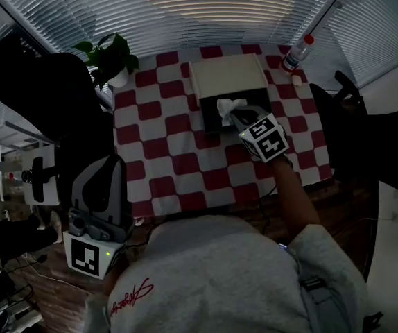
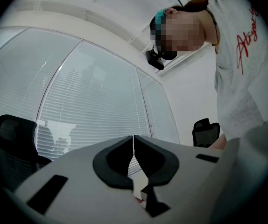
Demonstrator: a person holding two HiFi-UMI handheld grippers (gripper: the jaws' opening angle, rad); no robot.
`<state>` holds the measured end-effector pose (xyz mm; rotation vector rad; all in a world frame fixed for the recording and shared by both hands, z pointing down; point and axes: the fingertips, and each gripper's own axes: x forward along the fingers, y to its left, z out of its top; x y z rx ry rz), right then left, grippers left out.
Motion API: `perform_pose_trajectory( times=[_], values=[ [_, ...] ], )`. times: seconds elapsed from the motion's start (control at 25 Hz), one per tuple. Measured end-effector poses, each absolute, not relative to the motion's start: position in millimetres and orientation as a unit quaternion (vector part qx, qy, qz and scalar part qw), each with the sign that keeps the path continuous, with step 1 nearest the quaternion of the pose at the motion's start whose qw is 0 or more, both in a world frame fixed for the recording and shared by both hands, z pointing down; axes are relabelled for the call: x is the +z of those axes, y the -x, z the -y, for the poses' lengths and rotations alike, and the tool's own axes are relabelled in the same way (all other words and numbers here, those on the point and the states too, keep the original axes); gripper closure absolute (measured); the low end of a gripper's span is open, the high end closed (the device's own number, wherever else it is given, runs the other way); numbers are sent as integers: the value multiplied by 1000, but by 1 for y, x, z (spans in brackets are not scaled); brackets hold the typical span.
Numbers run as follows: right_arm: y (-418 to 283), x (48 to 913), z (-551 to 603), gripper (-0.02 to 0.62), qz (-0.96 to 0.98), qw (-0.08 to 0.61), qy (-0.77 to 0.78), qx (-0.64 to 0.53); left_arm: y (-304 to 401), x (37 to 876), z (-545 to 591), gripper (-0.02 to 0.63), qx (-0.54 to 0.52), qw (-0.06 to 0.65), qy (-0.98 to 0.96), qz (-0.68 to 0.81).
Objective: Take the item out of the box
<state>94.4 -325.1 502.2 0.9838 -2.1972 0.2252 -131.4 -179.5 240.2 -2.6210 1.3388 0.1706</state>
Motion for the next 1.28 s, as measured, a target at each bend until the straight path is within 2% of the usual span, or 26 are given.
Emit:
perform_pose_trajectory(
  times=[1.28],
  values=[
    [-99, 437, 303, 575, 865, 251, -426, 82, 116, 242, 194, 588, 63, 91, 898, -426]
  ],
)
